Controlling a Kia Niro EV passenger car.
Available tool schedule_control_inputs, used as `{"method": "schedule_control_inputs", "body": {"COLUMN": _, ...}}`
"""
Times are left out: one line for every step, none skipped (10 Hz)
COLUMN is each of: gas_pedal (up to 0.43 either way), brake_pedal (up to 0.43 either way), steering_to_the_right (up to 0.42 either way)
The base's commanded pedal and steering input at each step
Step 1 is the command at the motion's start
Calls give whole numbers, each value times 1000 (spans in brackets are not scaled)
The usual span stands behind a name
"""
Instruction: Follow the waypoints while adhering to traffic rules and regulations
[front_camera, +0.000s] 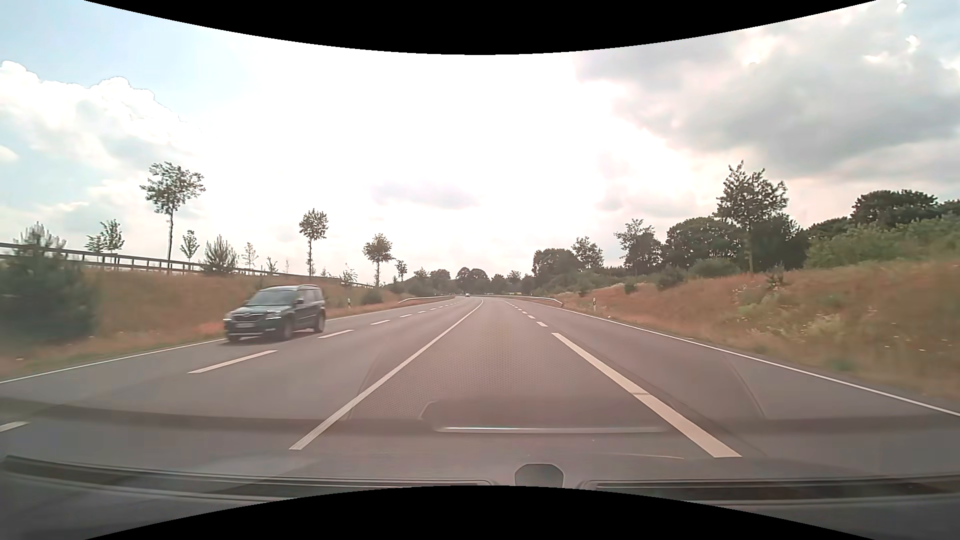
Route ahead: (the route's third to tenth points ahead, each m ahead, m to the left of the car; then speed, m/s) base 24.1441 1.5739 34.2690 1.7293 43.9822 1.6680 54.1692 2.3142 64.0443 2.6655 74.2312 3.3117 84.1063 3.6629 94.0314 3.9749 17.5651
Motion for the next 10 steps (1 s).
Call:
{"method": "schedule_control_inputs", "body": {"gas_pedal": 209, "brake_pedal": 0, "steering_to_the_right": -1}}
{"method": "schedule_control_inputs", "body": {"gas_pedal": 197, "brake_pedal": 0, "steering_to_the_right": -1}}
{"method": "schedule_control_inputs", "body": {"gas_pedal": 197, "brake_pedal": 0, "steering_to_the_right": -1}}
{"method": "schedule_control_inputs", "body": {"gas_pedal": 177, "brake_pedal": 0, "steering_to_the_right": -1}}
{"method": "schedule_control_inputs", "body": {"gas_pedal": 169, "brake_pedal": 0, "steering_to_the_right": -1}}
{"method": "schedule_control_inputs", "body": {"gas_pedal": 169, "brake_pedal": 0, "steering_to_the_right": -1}}
{"method": "schedule_control_inputs", "body": {"gas_pedal": 169, "brake_pedal": 0, "steering_to_the_right": -2}}
{"method": "schedule_control_inputs", "body": {"gas_pedal": 169, "brake_pedal": 0, "steering_to_the_right": -3}}
{"method": "schedule_control_inputs", "body": {"gas_pedal": 169, "brake_pedal": 0, "steering_to_the_right": -3}}
{"method": "schedule_control_inputs", "body": {"gas_pedal": 169, "brake_pedal": 0, "steering_to_the_right": -3}}
